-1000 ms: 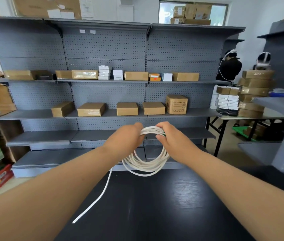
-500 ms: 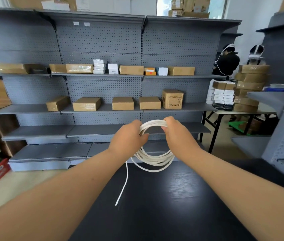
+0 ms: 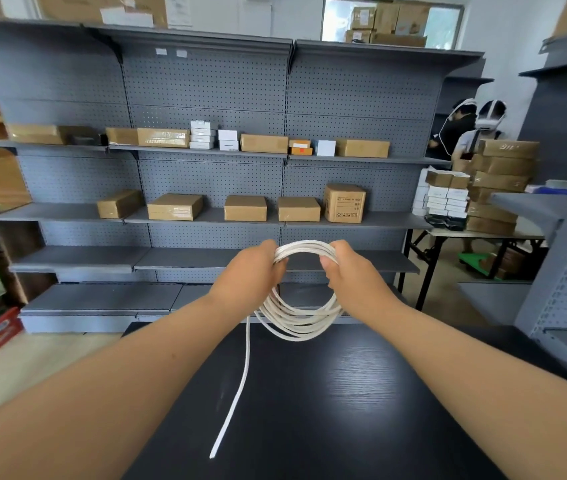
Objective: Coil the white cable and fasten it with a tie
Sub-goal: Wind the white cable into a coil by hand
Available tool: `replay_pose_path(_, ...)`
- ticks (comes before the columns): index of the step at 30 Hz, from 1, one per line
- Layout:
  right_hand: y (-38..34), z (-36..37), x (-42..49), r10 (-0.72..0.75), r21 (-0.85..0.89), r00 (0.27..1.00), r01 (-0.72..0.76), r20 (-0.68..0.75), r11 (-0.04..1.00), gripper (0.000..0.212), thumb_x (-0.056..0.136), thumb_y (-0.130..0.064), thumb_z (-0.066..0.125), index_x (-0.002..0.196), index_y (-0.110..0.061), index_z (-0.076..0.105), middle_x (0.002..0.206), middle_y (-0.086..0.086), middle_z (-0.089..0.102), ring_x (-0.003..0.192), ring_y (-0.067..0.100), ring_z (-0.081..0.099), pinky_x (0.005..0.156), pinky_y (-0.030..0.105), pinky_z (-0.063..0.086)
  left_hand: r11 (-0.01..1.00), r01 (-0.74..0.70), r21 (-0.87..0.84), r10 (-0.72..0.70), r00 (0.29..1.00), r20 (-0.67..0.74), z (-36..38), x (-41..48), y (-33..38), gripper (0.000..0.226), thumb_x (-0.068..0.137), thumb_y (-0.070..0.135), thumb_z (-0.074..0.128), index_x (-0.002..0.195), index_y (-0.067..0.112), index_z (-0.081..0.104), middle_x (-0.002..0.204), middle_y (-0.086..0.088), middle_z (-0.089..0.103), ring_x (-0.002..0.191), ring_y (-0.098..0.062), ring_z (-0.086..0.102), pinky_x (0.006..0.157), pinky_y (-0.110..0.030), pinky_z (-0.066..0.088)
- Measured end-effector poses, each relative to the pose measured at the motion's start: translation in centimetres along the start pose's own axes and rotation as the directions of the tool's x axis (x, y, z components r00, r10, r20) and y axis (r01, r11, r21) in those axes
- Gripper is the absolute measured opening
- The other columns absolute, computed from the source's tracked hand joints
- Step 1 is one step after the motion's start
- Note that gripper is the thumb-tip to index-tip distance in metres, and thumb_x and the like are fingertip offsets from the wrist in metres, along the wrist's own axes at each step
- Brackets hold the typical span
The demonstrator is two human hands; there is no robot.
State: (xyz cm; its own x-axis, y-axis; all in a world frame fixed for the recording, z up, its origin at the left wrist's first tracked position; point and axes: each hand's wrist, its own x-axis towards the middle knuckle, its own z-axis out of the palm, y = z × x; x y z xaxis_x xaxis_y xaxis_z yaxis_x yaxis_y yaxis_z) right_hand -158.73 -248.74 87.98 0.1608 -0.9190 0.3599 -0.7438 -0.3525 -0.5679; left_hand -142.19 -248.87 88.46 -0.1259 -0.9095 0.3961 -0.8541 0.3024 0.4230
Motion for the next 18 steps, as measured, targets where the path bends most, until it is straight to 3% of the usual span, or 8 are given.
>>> replay_pose_path(4, 0.0, -0.4, 0.4, -0.001, -0.078, 0.997, 0.007, 0.076, 0.997, 0.016, 0.099, -0.03, 0.034, 0.101, -0.017, 0.042, 0.078, -0.001, 0.049, 0.077, 0.022, 0.049, 0.065, 0.034, 0.036, 0.998, -0.017, 0.056, 0.016, 1.0, 0.005, -0.5, 0.1, -0.1, 0.019, 0.098, 0.024, 0.039, 0.087, 0.009, 0.04, 0.063, -0.005, 0.045, 0.065, -0.029, 0.046, 0.058, -0.033, 0.033)
replay_pose_path(6, -0.3, -0.5, 0.6, -0.016, -0.108, 0.997, 0.023, 0.071, 0.994, 0.021, 0.099, -0.029, 0.035, 0.109, -0.014, 0.045, 0.086, 0.0, 0.05, 0.081, 0.021, 0.048, 0.068, 0.032, 0.035, 0.997, -0.027, 0.072, 0.027, 1.0, 0.01, -0.7, 0.3, -0.3, 0.019, 0.098, 0.024, 0.038, 0.087, 0.009, 0.04, 0.061, -0.002, 0.042, 0.063, -0.028, 0.044, 0.057, -0.032, 0.033)
replay_pose_path(10, -1.2, 0.1, 0.9, -0.076, -0.101, 0.993, 0.085, 0.089, 0.991, 0.028, 0.098, -0.027, 0.039, 0.123, -0.015, 0.043, 0.099, 0.0, 0.053, 0.088, 0.019, 0.051, 0.073, 0.031, 0.038, 0.992, -0.055, 0.111, 0.051, 0.998, 0.039, -1.1, 0.4, -0.5, 0.012, 0.096, 0.018, 0.04, 0.091, 0.007, 0.044, 0.065, -0.006, 0.045, 0.064, -0.029, 0.045, 0.054, -0.032, 0.033)
replay_pose_path(13, -1.9, 0.5, 1.2, -0.081, -0.083, 0.988, 0.092, 0.13, 0.992, 0.023, 0.098, -0.027, 0.038, 0.117, -0.016, 0.044, 0.096, 0.008, 0.059, 0.088, 0.026, 0.059, 0.078, 0.042, 0.048, 0.991, -0.055, 0.126, 0.05, 0.998, 0.048, -1.4, 0.4, -1.1, 0.012, 0.094, 0.017, 0.043, 0.095, 0.005, 0.046, 0.07, -0.008, 0.047, 0.065, -0.029, 0.046, 0.057, -0.032, 0.034)
replay_pose_path(15, -2.5, 0.9, 1.3, -0.092, -0.083, 0.988, 0.103, 0.126, 0.991, 0.02, 0.098, -0.026, 0.037, 0.112, -0.015, 0.045, 0.09, 0.007, 0.057, 0.085, 0.028, 0.059, 0.079, 0.045, 0.049, 0.997, -0.036, 0.073, 0.034, 0.999, 0.03, -1.6, 0.4, -1.8, 0.012, 0.093, 0.021, 0.047, 0.086, 0.011, 0.045, 0.064, -0.003, 0.046, 0.064, -0.027, 0.046, 0.054, -0.03, 0.032)
replay_pose_path(18, -3.1, 1.7, 1.6, -0.102, -0.053, 0.993, 0.105, 0.058, 0.993, 0.016, 0.098, -0.025, 0.038, 0.107, -0.015, 0.046, 0.077, -0.001, 0.049, 0.081, 0.029, 0.058, 0.078, 0.048, 0.05, 0.981, 0.058, -0.183, -0.053, 0.998, 0.028, -1.9, 0.7, -2.9, 0.02, 0.089, 0.03, 0.055, 0.076, 0.016, 0.049, 0.07, -0.005, 0.062, 0.063, -0.02, 0.053, 0.054, -0.03, 0.038)
